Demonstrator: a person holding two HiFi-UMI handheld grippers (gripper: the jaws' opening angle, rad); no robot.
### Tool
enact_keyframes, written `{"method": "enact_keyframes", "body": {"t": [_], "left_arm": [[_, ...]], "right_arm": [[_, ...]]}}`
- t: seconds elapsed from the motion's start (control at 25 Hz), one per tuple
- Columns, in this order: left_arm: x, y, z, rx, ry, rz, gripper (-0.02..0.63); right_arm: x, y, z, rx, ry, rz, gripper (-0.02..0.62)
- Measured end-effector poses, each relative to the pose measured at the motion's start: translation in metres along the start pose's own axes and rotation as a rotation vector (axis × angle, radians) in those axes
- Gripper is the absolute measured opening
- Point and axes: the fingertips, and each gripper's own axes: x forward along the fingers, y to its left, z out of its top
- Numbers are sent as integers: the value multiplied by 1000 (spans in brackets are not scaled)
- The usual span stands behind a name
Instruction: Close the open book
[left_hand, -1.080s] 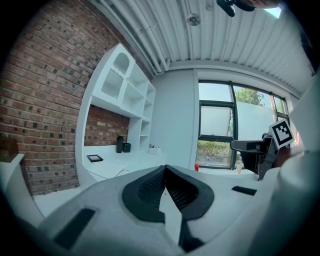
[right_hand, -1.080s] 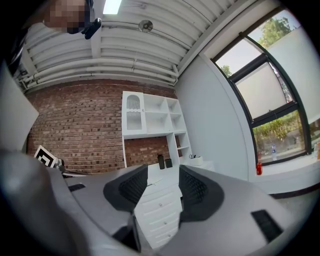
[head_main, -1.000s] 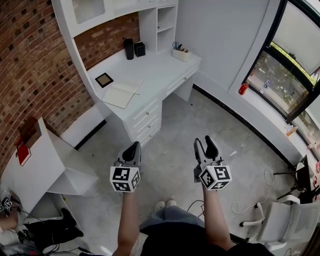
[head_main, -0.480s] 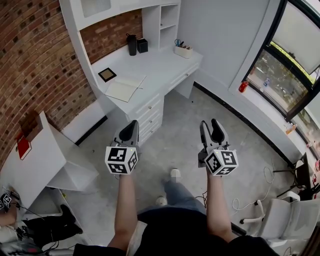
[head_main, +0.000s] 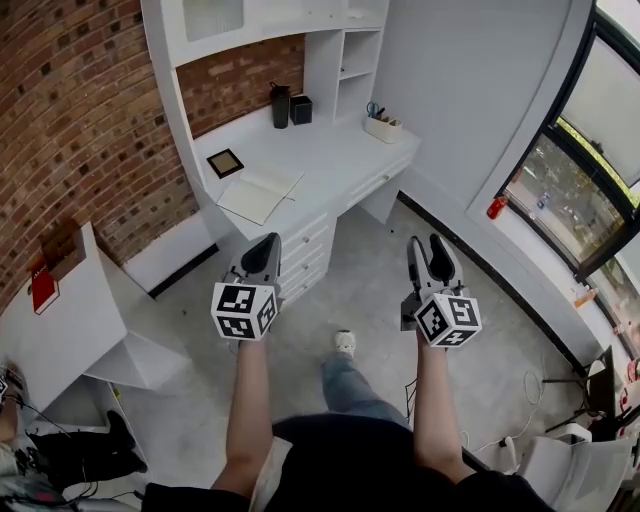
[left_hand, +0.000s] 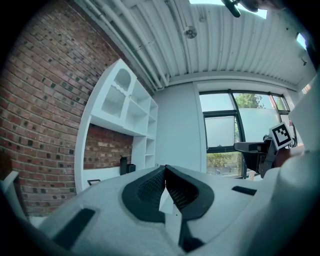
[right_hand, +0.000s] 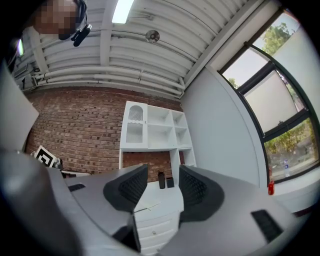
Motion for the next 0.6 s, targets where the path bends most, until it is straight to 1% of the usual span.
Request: {"method": "enact_keyframes", "body": {"t": [0.16, 0.36, 0.6], "left_arm": [[32, 19, -14, -10, 14, 39, 9], [75, 41, -38, -42, 64, 99, 9], [125, 72, -42, -43, 101, 165, 9]], "right_arm": [[43, -19, -21, 24, 15, 16, 176], [103, -39, -51, 47, 83, 68, 176], [189, -51, -69, 79, 121, 151, 176]]}}
